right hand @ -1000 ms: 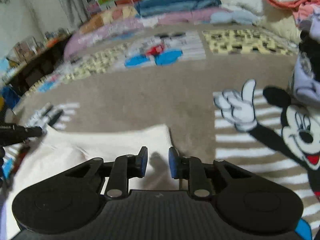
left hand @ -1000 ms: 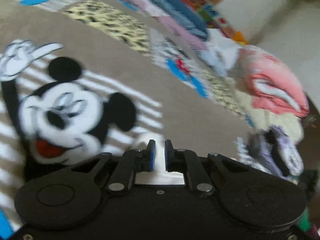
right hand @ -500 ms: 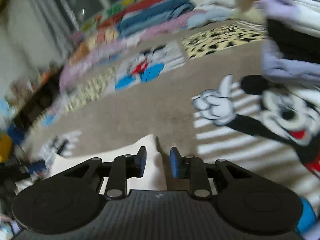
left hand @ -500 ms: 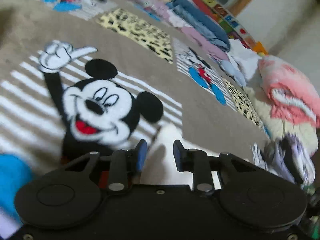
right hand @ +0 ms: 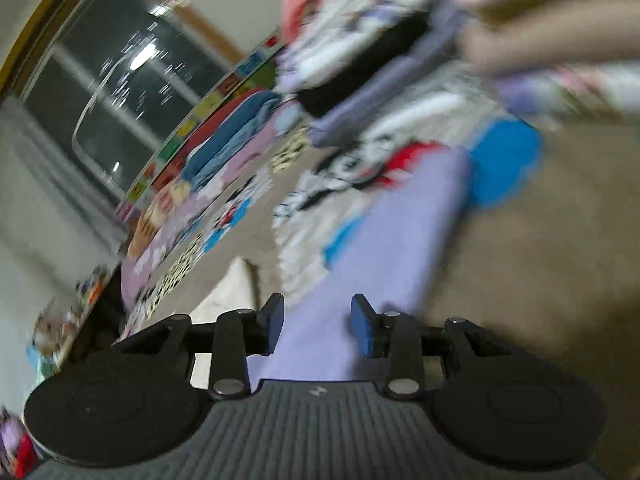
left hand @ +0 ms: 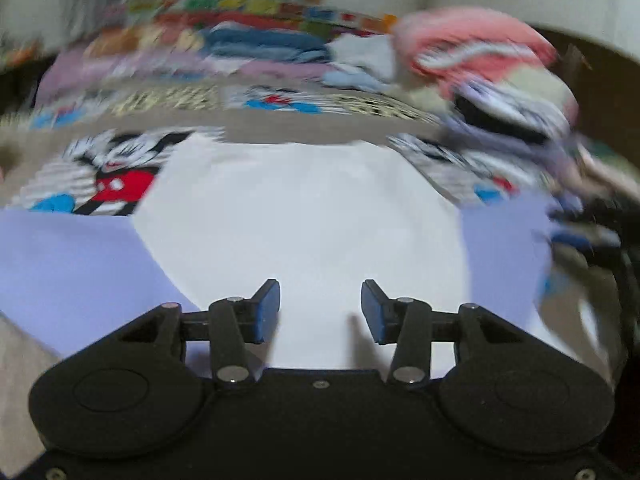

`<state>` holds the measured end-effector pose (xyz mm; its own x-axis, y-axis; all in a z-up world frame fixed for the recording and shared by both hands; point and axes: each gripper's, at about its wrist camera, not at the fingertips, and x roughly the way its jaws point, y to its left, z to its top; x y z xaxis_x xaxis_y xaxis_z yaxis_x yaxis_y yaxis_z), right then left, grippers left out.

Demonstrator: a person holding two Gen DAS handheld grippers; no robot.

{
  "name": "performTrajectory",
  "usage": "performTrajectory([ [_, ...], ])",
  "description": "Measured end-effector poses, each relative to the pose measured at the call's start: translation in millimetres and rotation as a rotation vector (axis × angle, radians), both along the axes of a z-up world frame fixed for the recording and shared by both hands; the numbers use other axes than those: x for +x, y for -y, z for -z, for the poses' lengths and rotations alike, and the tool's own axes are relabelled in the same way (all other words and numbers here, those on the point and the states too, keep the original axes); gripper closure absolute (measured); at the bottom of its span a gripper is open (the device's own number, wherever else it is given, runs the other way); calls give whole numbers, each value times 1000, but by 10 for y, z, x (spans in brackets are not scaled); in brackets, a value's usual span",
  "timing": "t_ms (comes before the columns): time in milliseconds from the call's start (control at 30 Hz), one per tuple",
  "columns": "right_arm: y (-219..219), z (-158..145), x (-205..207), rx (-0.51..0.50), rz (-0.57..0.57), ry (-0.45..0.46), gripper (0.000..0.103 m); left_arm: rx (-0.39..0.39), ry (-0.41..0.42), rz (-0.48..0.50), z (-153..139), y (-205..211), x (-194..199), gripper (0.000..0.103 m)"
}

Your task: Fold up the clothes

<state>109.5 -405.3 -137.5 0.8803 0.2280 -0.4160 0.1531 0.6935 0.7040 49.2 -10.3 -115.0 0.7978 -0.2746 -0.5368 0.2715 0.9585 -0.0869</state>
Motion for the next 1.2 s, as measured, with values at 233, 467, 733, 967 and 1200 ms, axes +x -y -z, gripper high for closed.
performTrajectory([
  [233, 257, 234, -63, 77, 136, -1, 54, 222, 147, 279, 216, 600, -511, 58],
  [467, 579, 312, 255, 120, 195, -43, 56, 473, 182, 375, 474, 1008, -452, 63],
  [733, 914, 442, 538, 187, 242, -75, 98, 438, 143, 351, 545, 1007, -407, 67],
  [967, 1083, 547, 532, 326, 261, -14, 92, 382, 89, 333, 510, 955, -451, 67],
  [1200, 1048, 533, 176, 331, 369, 54, 88, 391, 54, 328, 305, 714, -670, 64],
])
